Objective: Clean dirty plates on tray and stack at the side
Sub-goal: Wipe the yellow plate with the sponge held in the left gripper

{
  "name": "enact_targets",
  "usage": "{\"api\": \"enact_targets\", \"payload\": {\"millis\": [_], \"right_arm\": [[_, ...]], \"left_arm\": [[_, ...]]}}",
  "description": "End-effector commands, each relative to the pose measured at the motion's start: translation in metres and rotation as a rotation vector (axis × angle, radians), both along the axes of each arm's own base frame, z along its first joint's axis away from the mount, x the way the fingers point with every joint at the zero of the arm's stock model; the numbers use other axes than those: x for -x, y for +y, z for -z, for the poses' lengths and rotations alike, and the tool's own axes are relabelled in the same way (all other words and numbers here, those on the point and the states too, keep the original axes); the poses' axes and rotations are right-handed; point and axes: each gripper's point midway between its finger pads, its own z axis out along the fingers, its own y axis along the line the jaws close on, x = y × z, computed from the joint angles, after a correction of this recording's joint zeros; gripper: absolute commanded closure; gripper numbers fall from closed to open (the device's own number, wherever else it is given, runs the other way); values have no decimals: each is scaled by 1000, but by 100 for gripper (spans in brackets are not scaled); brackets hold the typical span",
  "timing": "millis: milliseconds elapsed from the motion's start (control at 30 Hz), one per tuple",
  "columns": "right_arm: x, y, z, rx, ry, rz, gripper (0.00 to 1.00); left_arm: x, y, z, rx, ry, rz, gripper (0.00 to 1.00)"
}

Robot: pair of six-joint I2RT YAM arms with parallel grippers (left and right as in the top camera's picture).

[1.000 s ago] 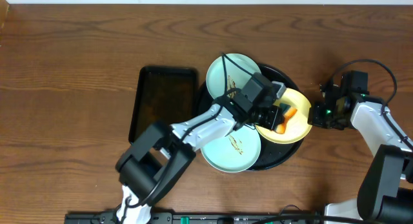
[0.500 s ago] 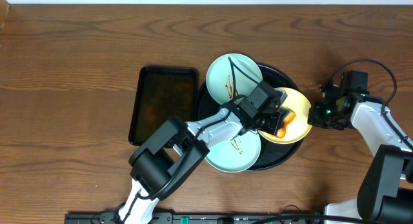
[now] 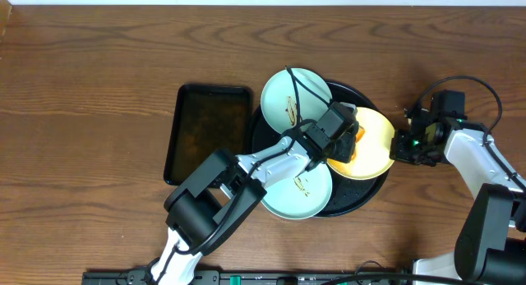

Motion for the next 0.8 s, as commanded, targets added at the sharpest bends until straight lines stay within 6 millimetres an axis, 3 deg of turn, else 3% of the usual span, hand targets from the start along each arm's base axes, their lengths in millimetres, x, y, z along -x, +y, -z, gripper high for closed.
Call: {"api": "enact_targets", "payload": {"millis": [0, 167, 300, 567, 767], "right_arm": [[7, -7, 7, 48, 40, 0, 99], [10, -16, 9, 93, 63, 53, 99], [10, -16, 9, 92, 63, 52, 99], [10, -15, 9, 88, 63, 51, 99], [10, -15, 9, 88, 63, 51, 99]], "left_arm": [[-25, 32, 3, -122, -80, -128, 93], [-30, 35, -29, -110, -124, -152, 93], [-26, 22, -58, -27, -140, -114, 92], [-15, -11, -62, 82, -146, 2, 93], [5, -28, -39, 60, -123, 53, 93]]}}
